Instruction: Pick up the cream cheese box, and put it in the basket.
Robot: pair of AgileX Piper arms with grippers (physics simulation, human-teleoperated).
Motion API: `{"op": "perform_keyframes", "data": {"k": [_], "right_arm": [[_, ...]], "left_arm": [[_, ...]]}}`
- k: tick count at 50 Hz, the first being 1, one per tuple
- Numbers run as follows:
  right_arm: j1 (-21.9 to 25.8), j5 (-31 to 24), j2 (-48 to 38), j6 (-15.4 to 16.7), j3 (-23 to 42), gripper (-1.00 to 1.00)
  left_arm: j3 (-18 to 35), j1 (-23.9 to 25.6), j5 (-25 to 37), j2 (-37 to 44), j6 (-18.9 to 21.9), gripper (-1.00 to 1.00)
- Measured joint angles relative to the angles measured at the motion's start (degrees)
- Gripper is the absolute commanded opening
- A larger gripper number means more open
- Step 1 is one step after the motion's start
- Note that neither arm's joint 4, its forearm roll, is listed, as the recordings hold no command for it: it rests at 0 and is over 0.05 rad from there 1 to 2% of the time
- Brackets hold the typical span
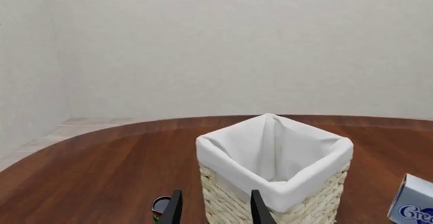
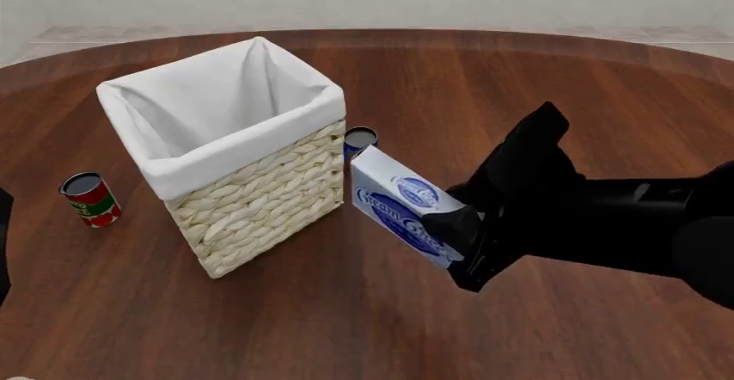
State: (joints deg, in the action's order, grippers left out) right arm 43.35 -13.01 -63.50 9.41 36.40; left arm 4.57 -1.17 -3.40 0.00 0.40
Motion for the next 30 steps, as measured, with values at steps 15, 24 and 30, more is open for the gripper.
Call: {"op": "perform_keyframes", "data": {"k": [15,24,30], "right_arm": [[0.2,-1.9,1.5,0.5,1.4,-1.0],[0.5,-2.9,2.2,0.8,2.3,-1.0],[0.6,-3.6,2.6,1.0,3.0,-1.0]], "left_arm": [[0.0,0.0,0.0,0.0,0.0,1.0],[0.1,0.0,0.1,0.0,0.0,1.0],[0.2,0.2,0.1,0.0,0.0,1.0]]}}
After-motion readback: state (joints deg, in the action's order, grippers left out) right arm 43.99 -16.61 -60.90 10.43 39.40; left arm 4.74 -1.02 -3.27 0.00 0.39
